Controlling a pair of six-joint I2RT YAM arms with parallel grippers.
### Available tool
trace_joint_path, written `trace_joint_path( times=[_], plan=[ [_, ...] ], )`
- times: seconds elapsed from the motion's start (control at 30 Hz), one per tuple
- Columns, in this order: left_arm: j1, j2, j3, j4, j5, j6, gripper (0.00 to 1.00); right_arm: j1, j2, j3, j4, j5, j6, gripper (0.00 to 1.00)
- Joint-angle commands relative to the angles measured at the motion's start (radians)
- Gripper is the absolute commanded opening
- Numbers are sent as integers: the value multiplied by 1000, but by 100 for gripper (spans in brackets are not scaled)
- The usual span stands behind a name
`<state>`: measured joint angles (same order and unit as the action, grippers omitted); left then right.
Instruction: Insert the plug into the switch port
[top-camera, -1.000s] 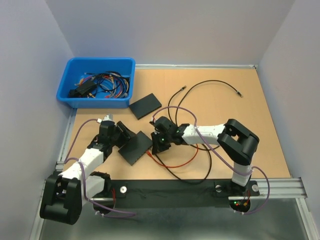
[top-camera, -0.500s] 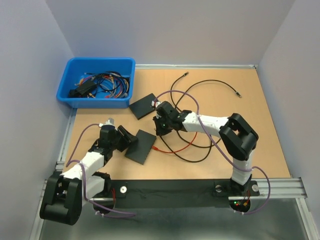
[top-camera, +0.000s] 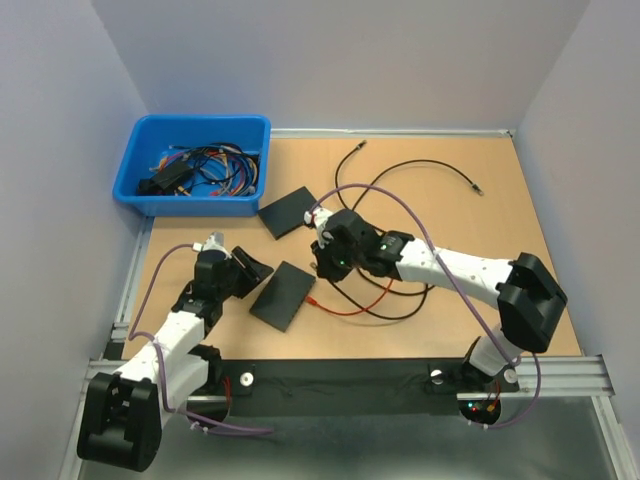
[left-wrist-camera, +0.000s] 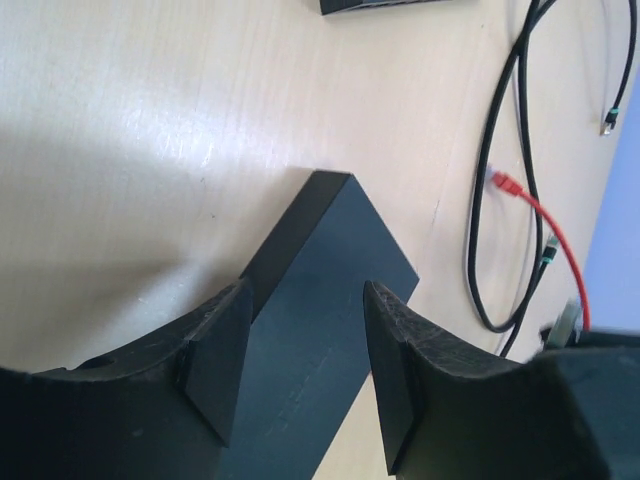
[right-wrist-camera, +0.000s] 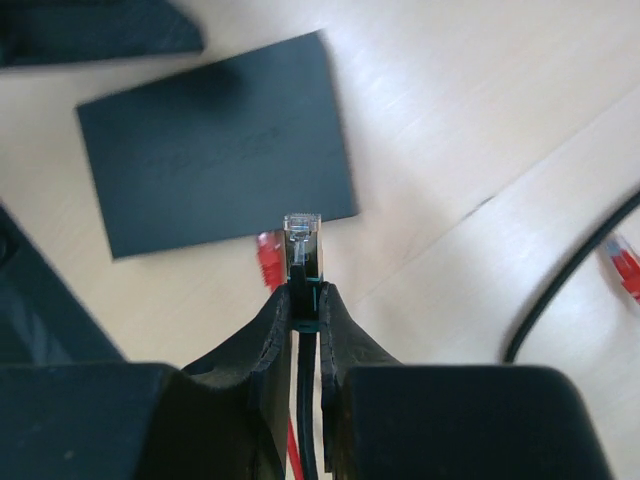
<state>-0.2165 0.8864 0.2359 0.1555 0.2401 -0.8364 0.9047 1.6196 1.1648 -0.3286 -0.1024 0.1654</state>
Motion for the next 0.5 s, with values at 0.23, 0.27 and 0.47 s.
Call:
trace_joint_path(
  times=[0.23, 0.27, 0.47],
  plan=[
    [-4, -18, -1, -11, -12, 8, 58, 163, -14, -181, -7, -22, -27, 0],
    [-4, -18, -4, -8, -12, 7, 59, 169, -4, -186, -7, -22, -29, 1],
    [-4, -20, -23, 3, -10, -1, 58, 237, 58, -179, -3, -19, -41, 0]
  ],
)
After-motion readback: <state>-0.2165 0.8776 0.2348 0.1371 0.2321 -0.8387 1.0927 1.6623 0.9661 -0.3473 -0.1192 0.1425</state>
